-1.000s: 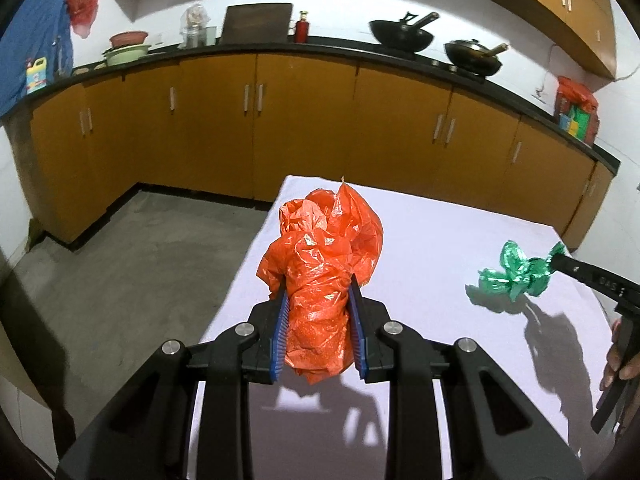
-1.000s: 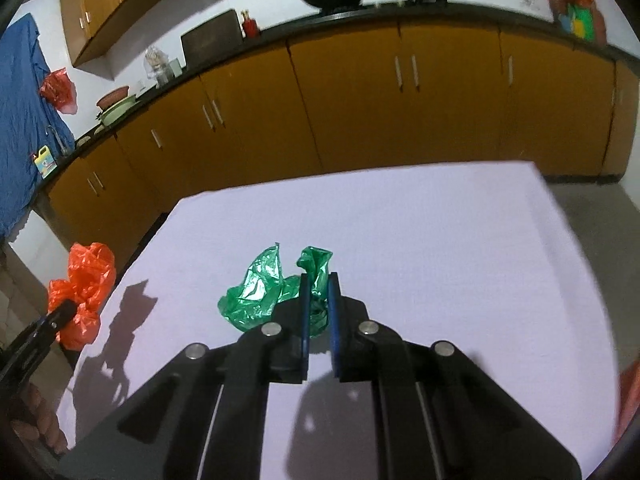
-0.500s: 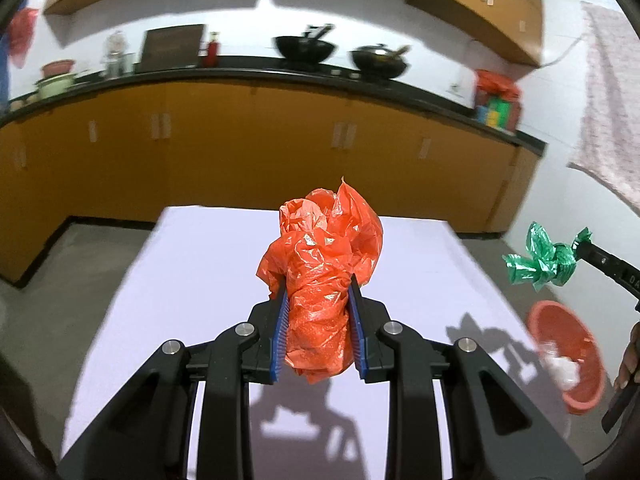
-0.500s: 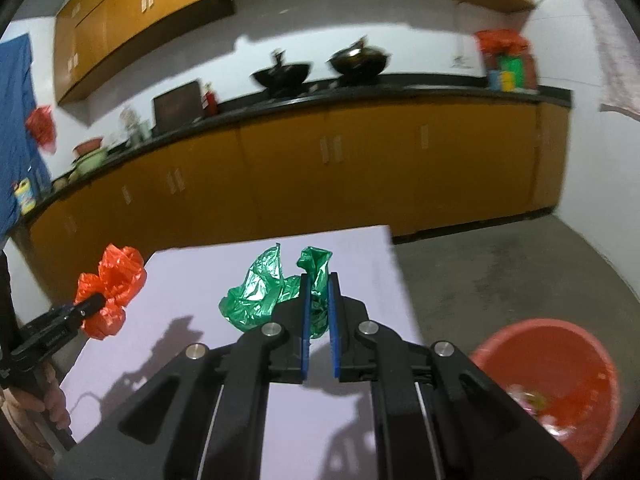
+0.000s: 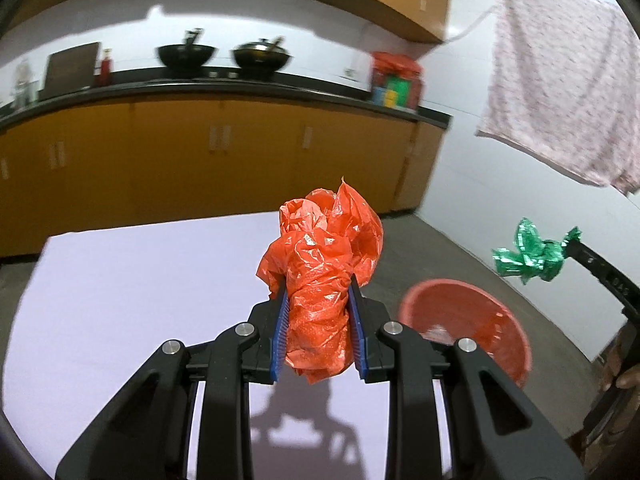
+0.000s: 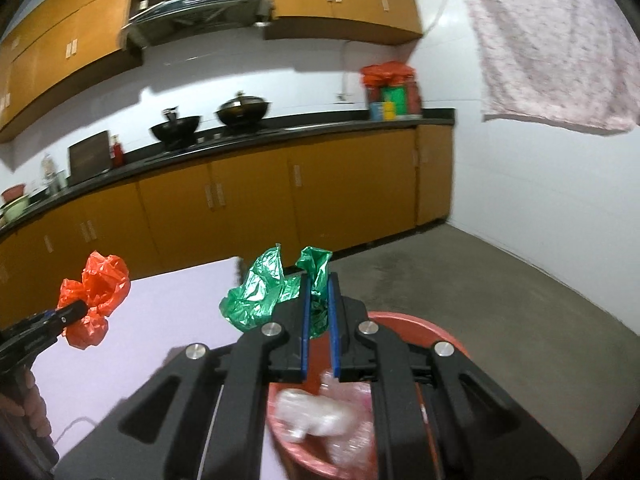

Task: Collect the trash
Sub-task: 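Carry the red bag over the basket with the left gripper while the right carries the green bag there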

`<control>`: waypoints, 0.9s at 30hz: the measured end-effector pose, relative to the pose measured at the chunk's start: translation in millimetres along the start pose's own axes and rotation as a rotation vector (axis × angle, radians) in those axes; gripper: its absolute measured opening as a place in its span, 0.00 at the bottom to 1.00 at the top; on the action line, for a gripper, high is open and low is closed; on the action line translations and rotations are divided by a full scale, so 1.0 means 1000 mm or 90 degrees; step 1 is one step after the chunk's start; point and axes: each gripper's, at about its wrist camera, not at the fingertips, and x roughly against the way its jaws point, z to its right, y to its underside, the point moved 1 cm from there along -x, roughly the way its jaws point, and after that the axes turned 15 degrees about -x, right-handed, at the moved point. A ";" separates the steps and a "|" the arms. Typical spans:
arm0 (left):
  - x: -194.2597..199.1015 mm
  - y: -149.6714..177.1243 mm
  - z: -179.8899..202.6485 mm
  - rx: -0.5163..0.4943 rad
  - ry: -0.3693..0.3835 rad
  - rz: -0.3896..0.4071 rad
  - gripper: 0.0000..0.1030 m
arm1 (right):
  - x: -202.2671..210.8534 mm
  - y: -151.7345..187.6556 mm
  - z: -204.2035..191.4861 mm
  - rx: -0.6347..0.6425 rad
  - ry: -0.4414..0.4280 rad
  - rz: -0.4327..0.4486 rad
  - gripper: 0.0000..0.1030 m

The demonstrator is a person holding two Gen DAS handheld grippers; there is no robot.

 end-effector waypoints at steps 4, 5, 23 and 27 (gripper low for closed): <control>-0.019 -0.007 0.035 -0.020 0.040 -0.011 0.26 | 0.002 0.001 0.023 -0.014 0.027 0.006 0.09; -0.025 -0.008 0.042 -0.024 0.050 -0.015 0.26 | 0.003 0.001 0.030 -0.018 0.034 0.008 0.09; -0.086 -0.002 0.127 -0.085 0.151 -0.059 0.26 | -0.016 0.001 0.082 -0.062 0.084 0.016 0.09; -0.092 -0.004 0.132 -0.091 0.158 -0.058 0.26 | -0.020 0.003 0.081 -0.062 0.085 0.019 0.09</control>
